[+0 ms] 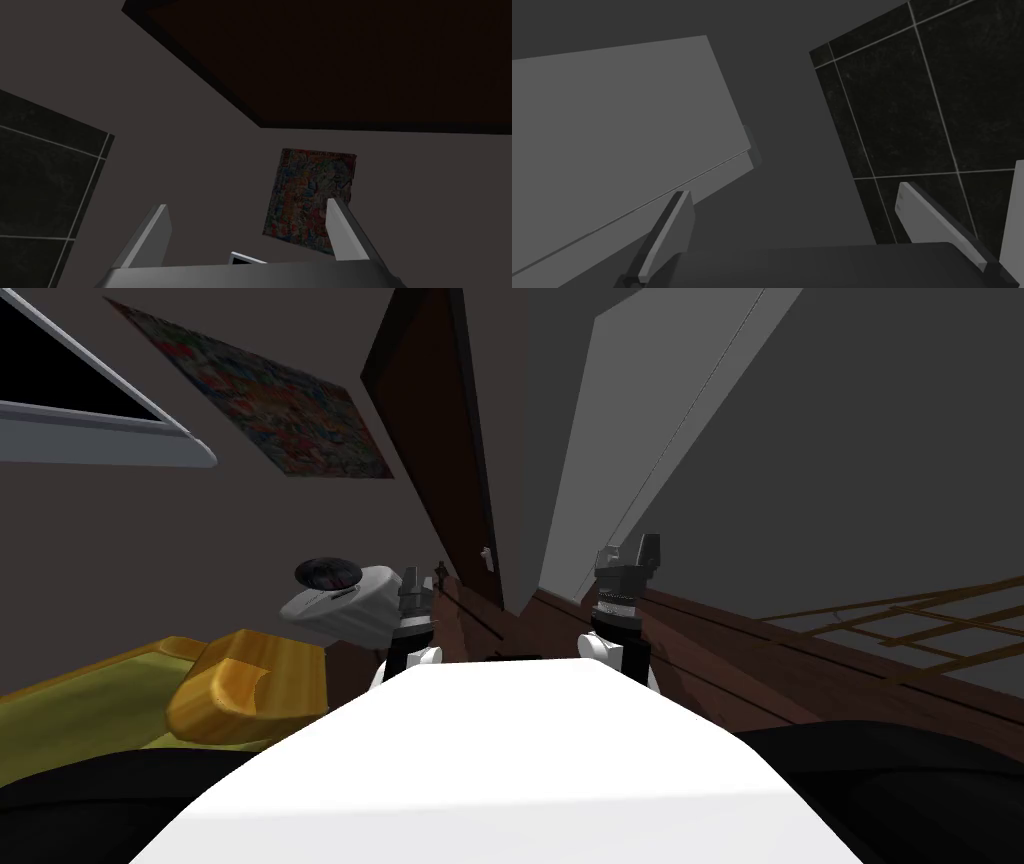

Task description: Push the door open

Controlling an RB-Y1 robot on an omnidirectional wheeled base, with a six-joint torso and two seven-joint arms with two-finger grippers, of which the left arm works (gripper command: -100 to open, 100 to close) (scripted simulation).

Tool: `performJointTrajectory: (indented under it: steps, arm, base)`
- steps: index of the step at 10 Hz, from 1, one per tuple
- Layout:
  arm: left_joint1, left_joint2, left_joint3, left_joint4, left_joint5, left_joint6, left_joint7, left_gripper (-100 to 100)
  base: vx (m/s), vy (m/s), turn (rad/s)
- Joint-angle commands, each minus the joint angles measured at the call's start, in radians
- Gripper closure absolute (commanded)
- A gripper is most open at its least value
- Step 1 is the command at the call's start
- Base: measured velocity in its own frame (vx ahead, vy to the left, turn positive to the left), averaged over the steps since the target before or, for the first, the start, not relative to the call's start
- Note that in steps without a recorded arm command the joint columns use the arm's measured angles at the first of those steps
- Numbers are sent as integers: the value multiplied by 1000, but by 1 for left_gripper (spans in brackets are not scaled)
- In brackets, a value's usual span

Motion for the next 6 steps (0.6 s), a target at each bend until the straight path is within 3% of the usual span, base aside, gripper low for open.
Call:
performJointTrajectory:
  steps: [1, 3, 6]
  arm:
    - [-14, 14, -5, 35, -25, -6, -32, -100]
    - [-25, 24, -8, 64, -46, -11, -58, -100]
    - [-55, 52, -18, 139, -101, -24, -127, -100]
  base:
    - [142, 28, -114]
    - [135, 81, -57]
    - [118, 87, -96]
